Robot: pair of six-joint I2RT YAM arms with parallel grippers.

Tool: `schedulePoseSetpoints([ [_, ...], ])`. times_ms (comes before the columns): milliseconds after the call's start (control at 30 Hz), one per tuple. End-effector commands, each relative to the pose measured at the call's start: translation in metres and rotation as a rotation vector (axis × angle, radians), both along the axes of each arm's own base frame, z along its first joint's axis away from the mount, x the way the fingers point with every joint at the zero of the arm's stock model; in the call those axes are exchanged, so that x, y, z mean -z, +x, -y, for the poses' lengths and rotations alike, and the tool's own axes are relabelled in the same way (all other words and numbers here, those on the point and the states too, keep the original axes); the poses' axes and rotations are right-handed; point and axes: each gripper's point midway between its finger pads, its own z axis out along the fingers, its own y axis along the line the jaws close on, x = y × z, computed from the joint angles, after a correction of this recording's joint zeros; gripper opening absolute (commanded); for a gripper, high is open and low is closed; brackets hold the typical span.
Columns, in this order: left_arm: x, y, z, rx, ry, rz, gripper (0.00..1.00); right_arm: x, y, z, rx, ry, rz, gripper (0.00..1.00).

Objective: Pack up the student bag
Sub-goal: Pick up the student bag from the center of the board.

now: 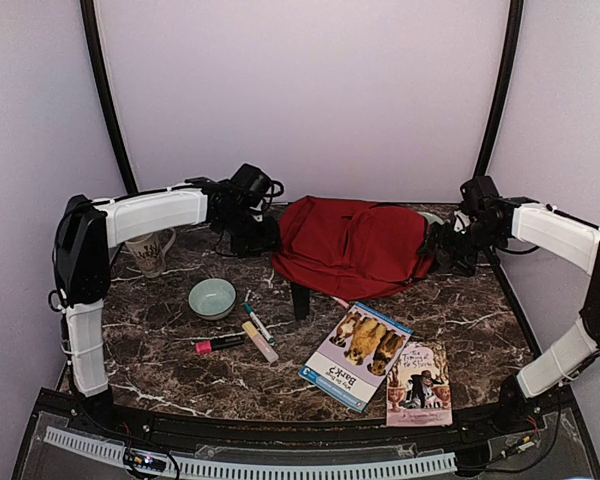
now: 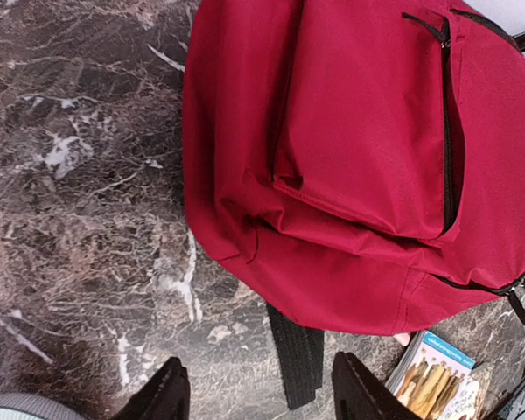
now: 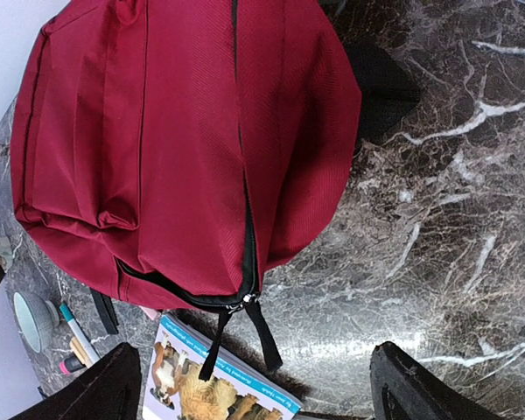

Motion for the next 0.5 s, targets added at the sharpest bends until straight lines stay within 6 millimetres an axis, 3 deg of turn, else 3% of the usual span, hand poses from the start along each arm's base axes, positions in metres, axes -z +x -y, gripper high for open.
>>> schedulePoseSetpoints([
  [0,0.005,0.015,0.011,-0.028,-0.003,0.036,0.55,-0.010,0.011,0.002,-0.018,-0.045,0.030,0.91],
  [100,0.013,0.026,0.025,-0.002,-0.039,0.068,0.53,-0.022,0.017,0.002,-0.021,-0.051,0.053,0.91],
  [233,0.026,0.039,0.027,-0.035,-0.014,0.079,0.53,-0.030,0.013,0.004,-0.035,-0.064,0.056,0.92],
  [467,0.042,0.059,0.037,-0.067,-0.034,0.115,0.54,-0.019,0.001,0.010,-0.047,-0.095,0.049,0.92],
])
